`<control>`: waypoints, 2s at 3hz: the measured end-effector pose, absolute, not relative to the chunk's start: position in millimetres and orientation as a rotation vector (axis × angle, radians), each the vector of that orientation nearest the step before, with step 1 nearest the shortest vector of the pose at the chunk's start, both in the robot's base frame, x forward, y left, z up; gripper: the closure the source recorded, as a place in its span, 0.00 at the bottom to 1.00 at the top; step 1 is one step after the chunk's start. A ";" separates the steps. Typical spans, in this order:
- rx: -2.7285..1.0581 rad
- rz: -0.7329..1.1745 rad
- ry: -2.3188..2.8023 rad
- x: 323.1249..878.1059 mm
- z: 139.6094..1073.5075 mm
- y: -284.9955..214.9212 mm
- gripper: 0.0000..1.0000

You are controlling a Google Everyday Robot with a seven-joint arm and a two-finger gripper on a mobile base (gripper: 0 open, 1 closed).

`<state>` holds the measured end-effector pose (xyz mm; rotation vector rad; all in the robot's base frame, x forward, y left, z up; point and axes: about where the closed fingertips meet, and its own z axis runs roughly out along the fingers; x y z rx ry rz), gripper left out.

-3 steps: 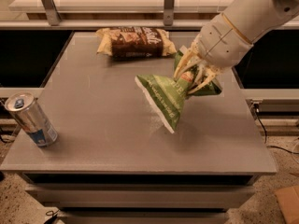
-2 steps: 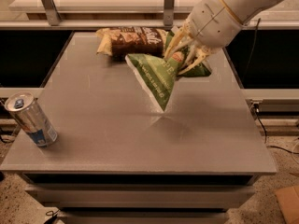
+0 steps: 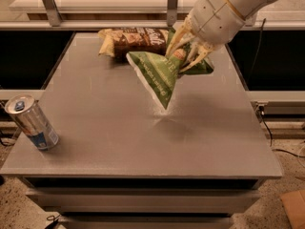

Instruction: Move green jalapeno chip bag near brown chip bag

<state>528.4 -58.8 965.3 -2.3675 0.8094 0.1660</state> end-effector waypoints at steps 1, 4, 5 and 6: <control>-2.376 0.139 0.791 544.7 971.4 -58.3 1.00; -2.367 0.098 0.747 612.4 969.5 -58.2 1.00; -2.363 0.091 0.736 629.7 967.1 -52.8 1.00; -2.359 0.089 0.726 647.0 963.1 -45.0 1.00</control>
Offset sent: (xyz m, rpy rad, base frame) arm 0.0722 -0.0088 0.0175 -0.0166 -0.0747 0.0229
